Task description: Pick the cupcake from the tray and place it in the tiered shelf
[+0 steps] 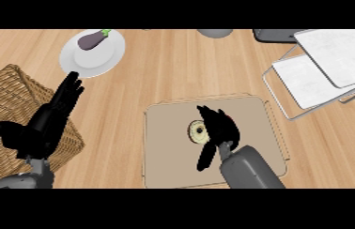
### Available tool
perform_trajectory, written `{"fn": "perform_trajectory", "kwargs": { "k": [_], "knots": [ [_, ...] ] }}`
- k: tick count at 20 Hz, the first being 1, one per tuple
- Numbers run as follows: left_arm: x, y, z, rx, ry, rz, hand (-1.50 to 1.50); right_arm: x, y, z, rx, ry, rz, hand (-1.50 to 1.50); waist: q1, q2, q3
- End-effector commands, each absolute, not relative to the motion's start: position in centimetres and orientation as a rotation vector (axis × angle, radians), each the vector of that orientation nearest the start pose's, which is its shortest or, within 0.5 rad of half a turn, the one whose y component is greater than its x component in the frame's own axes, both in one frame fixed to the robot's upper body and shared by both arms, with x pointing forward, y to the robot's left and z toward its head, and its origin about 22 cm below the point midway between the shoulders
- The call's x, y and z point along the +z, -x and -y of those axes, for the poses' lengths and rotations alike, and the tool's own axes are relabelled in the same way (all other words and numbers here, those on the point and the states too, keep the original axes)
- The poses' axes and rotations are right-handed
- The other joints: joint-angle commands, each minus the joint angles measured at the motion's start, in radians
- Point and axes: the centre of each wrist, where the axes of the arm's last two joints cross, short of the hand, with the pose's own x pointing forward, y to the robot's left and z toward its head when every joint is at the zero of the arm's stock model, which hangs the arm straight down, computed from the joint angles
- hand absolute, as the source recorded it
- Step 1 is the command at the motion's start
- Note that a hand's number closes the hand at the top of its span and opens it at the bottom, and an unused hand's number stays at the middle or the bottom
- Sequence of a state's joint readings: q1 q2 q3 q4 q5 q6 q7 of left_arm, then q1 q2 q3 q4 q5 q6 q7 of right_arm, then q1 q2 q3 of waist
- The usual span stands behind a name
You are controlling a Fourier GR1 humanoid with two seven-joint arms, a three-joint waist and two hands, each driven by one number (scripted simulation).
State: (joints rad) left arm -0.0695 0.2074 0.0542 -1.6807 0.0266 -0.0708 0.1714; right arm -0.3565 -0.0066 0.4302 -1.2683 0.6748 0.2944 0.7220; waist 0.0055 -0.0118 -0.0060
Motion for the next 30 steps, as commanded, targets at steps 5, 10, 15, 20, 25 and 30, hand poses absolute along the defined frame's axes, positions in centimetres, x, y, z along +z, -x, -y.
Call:
{"fn": "perform_trajectory", "kwargs": {
  "k": [5, 10, 15, 20, 25, 30],
  "knots": [
    [6.4, -26.5, -27.6, -0.178, -0.127, 1.577, 0.0, -4.7, -26.2, 10.7, 1.106, 0.424, 0.796, -1.5, -0.004, 0.013, 0.006],
    [6.2, -25.8, -28.2, -0.186, -0.117, 1.587, 0.0, -4.4, -28.9, 12.4, 1.093, 0.559, 0.883, 1.5, 0.0, 0.014, 0.006],
    [7.0, -26.4, -27.9, -0.173, -0.129, 1.558, 0.0, -4.4, -28.0, 10.7, 1.112, 0.672, 0.979, 1.5, -0.002, 0.012, 0.006],
    [7.7, -25.9, -28.3, -0.183, -0.134, 1.574, 0.0, -3.8, -28.1, 13.5, 1.069, 0.773, 1.106, 1.5, -0.004, 0.011, 0.006],
    [6.9, -24.7, -29.0, -0.174, -0.14, 1.578, 0.0, 0.0, -22.5, 15.5, 1.11, 0.807, 1.218, 1.5, -0.021, 0.004, 0.005],
    [5.7, -24.7, -29.3, -0.151, -0.172, 1.549, 0.0, 2.6, -16.0, 20.1, 1.098, 0.752, 1.39, 1.5, -0.051, 0.002, 0.005]
  ]
}}
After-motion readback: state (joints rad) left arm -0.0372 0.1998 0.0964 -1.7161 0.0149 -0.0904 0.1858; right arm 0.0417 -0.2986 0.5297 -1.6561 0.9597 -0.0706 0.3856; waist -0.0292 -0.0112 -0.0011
